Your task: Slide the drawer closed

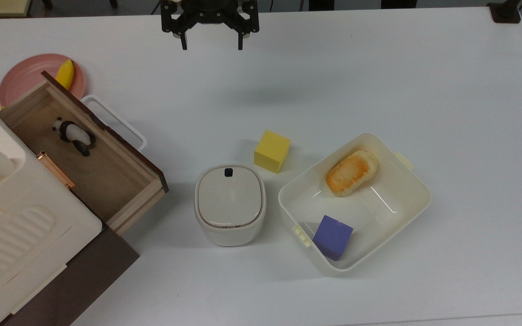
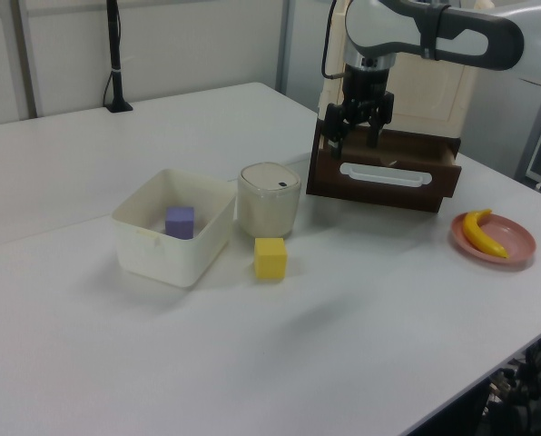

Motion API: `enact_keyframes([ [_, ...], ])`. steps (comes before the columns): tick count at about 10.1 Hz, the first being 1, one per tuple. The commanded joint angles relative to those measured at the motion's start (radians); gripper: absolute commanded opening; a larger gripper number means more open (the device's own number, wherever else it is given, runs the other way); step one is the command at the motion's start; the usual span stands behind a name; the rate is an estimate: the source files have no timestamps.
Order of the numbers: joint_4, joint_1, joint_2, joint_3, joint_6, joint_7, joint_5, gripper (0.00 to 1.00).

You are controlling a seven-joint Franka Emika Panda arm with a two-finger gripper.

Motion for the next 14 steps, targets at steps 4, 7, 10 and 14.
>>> enact_keyframes([
  [4, -0.029, 0.011, -0.020, -0.004, 0.000, -0.039, 0.002, 1.00],
  [7, -0.030, 0.014, -0.020, -0.002, -0.001, -0.079, 0.002, 0.12],
  [10, -0.029, 0.014, -0.020, -0.001, -0.003, -0.081, 0.004, 0.00],
  [14, -0.029, 0.013, -0.017, -0.002, -0.004, -0.062, 0.004, 0.00],
])
